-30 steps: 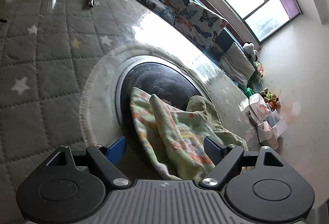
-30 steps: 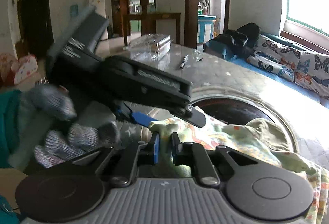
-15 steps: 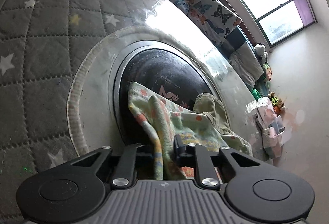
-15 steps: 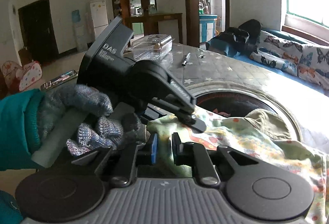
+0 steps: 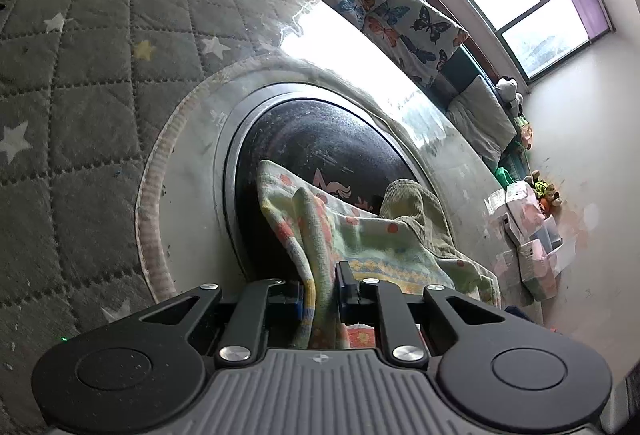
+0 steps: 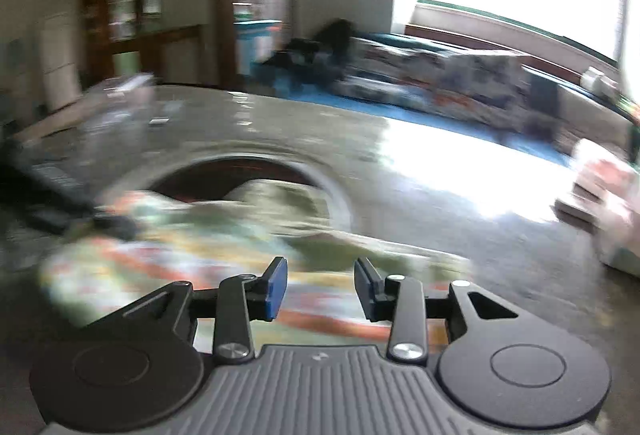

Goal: Fold clothes

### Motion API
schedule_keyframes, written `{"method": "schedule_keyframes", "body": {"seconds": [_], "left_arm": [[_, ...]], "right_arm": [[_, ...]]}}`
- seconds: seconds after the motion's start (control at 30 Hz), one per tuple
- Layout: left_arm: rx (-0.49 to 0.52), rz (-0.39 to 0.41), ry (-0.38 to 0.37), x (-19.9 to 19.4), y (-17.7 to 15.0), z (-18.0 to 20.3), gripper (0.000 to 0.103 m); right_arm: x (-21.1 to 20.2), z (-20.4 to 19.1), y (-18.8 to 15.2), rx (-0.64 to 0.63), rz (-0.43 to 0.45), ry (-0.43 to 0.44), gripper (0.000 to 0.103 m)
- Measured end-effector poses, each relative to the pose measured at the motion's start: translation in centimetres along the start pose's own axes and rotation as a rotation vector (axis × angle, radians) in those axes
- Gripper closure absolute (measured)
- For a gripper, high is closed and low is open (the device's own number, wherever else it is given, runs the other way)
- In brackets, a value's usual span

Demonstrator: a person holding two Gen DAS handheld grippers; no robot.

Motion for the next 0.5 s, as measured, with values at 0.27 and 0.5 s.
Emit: {"method": "schedule_keyframes", "body": {"seconds": [0.27,0.5], "left_arm": [[0.023,0.004,0.013,0.0,0.0,0.1,0.087],[0.034,0.008,0.021,0.2,0.1,0.3,0.087]], "right_arm": [[2.5,6.2,-1.7,0.141,-0.037,-0.076,0.052],[3.2,5.4,-2.4,0.185,-0.034,-0.035,0.051]]}}
Point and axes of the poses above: each gripper's, at about its wrist camera, not at the fingertips, and x roughly the way its jaws point, z to its right, y to its top, the point moved 8 cm from there along x, roughly the way its jaws point, and after that the axes turned 2 degrees about -z, right-handed, at the moved point
